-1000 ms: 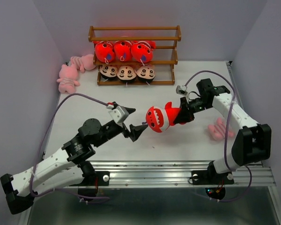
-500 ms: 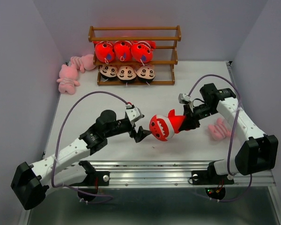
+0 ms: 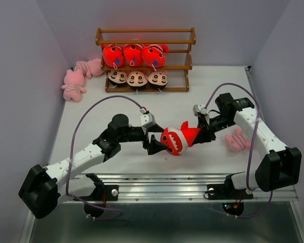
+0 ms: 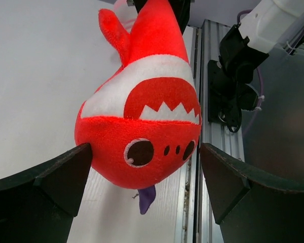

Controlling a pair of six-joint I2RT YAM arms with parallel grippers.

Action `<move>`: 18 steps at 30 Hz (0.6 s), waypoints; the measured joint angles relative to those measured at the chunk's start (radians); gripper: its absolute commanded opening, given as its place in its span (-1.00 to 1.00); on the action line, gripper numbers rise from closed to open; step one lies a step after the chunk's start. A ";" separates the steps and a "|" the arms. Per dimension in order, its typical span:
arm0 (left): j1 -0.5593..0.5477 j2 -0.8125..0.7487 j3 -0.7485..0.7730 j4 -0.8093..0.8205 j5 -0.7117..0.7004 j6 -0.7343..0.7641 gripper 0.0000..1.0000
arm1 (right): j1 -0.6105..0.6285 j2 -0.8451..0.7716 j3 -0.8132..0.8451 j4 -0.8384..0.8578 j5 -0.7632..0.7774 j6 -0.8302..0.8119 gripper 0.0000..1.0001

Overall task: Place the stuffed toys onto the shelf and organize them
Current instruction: Pass the stuffed toy from the right arm to the left

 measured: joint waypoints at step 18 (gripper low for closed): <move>0.016 0.118 0.000 0.042 0.043 -0.079 0.81 | 0.019 -0.065 -0.018 -0.007 -0.024 -0.017 -0.95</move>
